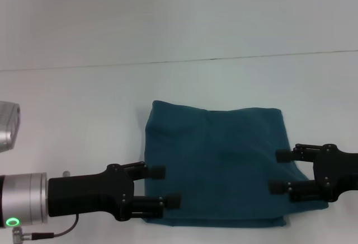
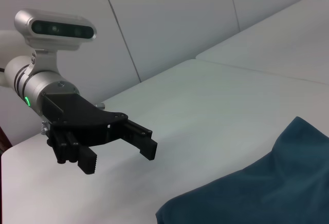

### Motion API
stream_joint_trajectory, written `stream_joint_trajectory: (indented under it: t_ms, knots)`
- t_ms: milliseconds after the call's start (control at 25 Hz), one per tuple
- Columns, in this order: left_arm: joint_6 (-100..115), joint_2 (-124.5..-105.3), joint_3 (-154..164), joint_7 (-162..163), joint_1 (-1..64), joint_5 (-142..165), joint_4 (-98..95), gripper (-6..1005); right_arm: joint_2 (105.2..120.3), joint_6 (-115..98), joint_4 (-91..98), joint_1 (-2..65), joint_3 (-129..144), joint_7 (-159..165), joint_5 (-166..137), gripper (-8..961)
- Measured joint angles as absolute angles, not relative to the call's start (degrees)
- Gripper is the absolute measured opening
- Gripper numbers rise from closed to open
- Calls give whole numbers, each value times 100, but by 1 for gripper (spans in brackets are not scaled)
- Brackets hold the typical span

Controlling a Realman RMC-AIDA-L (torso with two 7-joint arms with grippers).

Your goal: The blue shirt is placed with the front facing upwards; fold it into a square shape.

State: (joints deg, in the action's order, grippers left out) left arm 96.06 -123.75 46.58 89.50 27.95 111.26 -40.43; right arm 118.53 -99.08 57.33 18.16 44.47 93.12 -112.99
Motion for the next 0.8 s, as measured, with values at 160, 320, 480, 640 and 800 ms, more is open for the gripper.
stream_joint_trajectory:
  t_ms: [160, 320, 480, 640, 800]
  knots:
    - [9638, -12370, 4658, 8959, 2796, 11133, -4043, 876, 11874, -9895, 5723, 1799, 4447, 9313, -11302, 892]
    - [9657, -12365, 4658, 8960, 2808, 11136, -4043, 876, 11882, -9891, 5689, 1785, 4447, 9315, -11303, 892]
    - [9675, -12358, 4658, 8962, 2818, 11136, -4043, 875, 11880, -9888, 5674, 1784, 4447, 9316, -11303, 891]
    - [9677, -12357, 4652, 8964, 2820, 11140, -4043, 875, 11874, -9887, 5674, 1800, 4447, 9316, -11303, 891]
    - [9677, -12357, 4649, 8965, 2821, 11144, -4043, 876, 11868, -9887, 5668, 1821, 4447, 9316, -11303, 891]
